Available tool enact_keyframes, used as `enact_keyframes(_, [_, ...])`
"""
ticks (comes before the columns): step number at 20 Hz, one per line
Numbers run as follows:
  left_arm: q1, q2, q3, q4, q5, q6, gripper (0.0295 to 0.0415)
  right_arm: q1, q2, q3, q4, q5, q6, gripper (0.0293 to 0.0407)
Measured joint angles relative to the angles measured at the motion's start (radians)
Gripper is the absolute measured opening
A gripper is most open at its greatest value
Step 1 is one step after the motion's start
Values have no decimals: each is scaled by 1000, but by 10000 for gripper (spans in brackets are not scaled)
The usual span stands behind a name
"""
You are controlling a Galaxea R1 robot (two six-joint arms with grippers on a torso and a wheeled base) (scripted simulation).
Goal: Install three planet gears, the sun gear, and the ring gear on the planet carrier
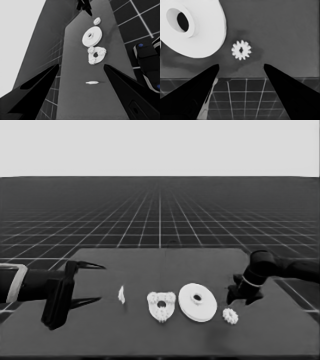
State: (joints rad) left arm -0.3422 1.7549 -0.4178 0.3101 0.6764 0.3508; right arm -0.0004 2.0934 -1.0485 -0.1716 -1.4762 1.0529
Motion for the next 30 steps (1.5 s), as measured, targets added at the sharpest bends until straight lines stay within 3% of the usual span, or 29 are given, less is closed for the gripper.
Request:
enact_keyframes(1, [0, 0, 0, 0, 0, 0, 385, -96, 15, -33, -87, 53, -10, 385])
enact_keyframes(3, [0, 0, 0, 0, 0, 0, 385, -193, 43, -90, -161, 108, -23, 385])
enact_keyframes(10, [0, 0, 0, 0, 0, 0, 385, -235, 62, -128, -194, 138, -33, 385])
enact_keyframes(12, [0, 0, 0, 0, 0, 0, 385, -236, 63, -129, -195, 138, -33, 314])
enact_keyframes(13, [0, 0, 0, 0, 0, 0, 385, -236, 63, -129, -195, 138, -33, 310])
enact_keyframes(20, [0, 0, 0, 0, 0, 0, 385, -236, 62, -129, -195, 138, -33, 310])
enact_keyframes(21, [0, 0, 0, 0, 0, 0, 385, -158, 27, -57, -127, 80, -16, 310])
enact_keyframes(23, [0, 0, 0, 0, 0, 0, 385, -54, 3, -12, -46, 28, -6, 310])
enact_keyframes(30, [0, 0, 0, 0, 0, 0, 385, -1, -2, -2, -1, 1, -5, 310])
